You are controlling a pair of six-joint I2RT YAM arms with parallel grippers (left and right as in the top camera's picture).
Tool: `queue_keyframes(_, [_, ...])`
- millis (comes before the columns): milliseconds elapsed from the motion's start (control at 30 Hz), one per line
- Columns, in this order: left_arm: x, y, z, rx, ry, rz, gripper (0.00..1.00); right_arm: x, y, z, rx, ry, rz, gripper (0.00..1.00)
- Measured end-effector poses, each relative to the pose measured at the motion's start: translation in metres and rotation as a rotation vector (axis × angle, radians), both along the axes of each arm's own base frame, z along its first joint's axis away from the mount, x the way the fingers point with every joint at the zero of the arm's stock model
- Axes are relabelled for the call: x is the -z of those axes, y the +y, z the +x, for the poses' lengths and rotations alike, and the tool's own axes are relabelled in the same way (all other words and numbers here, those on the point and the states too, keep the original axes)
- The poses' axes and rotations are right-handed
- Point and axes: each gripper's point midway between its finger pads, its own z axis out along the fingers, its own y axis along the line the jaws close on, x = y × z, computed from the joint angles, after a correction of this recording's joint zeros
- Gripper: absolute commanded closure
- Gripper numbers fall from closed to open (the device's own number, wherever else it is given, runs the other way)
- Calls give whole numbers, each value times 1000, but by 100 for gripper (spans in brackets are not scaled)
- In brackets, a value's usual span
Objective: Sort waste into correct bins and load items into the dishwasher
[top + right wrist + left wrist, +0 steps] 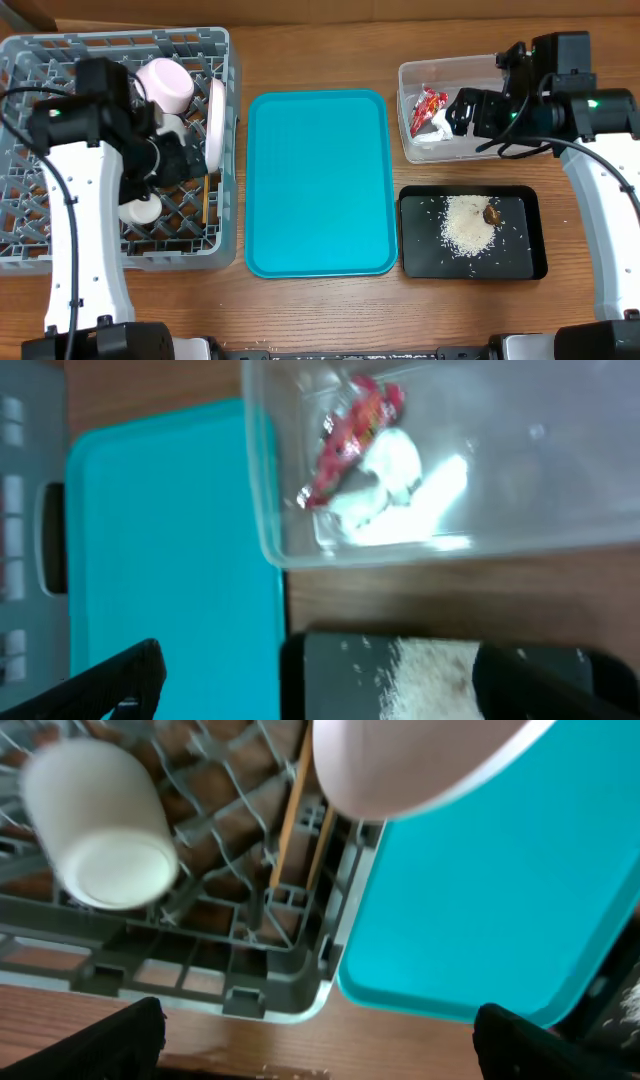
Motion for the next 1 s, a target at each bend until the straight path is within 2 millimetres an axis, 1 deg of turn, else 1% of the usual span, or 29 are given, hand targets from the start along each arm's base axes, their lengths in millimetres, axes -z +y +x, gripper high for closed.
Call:
queue_keyframes(67, [15,-7,-5,32,25,4,0,7,-6,-11,25,57,-22,0])
queue_keyframes(133, [28,-14,-13,63,30,10,0,11,-9,-18,38,91,-39,0])
queue_keyframes(200, [33,-21,-22,91,3,18,0,13,-12,-21,48,104,-54,0])
queue_keyframes(233, [33,-24,-25,107,-33,26,0,13,-14,-21,53,97,-61,0])
queue_keyframes(267, [30,-27,-28,128,-85,35,0,13,-15,-21,57,86,-64,0])
queue_keyframes(333, [16,-35,-34,178,-234,63,0,10,-16,-21,68,18,-68,0])
queue_keyframes(367, [9,-38,-39,194,-295,74,0,8,-17,-25,74,-14,-68,0])
queue_keyframes(400, [0,-41,-44,209,-368,85,0,5,-18,-34,78,-37,-67,0])
queue_keyframes(467, [-16,-46,-56,231,-498,98,0,-4,-19,-48,91,-138,-61,0])
queue_keyframes(633, [-47,-44,-95,225,-736,121,0,-16,-26,-106,122,-294,-78,0])
queue_keyframes(700, [-57,-44,-103,221,-799,125,0,-18,-29,-118,130,-311,-86,0])
queue_keyframes(800, [-64,-44,-110,217,-844,128,0,-11,-31,-135,136,-284,-95,0])
queue_keyframes(900, [-61,-44,-113,218,-829,127,0,-10,-32,-140,139,-275,-99,0])
queue_keyframes(1000, [-54,-43,-116,221,-798,125,0,-8,-32,-139,139,-265,-101,0])
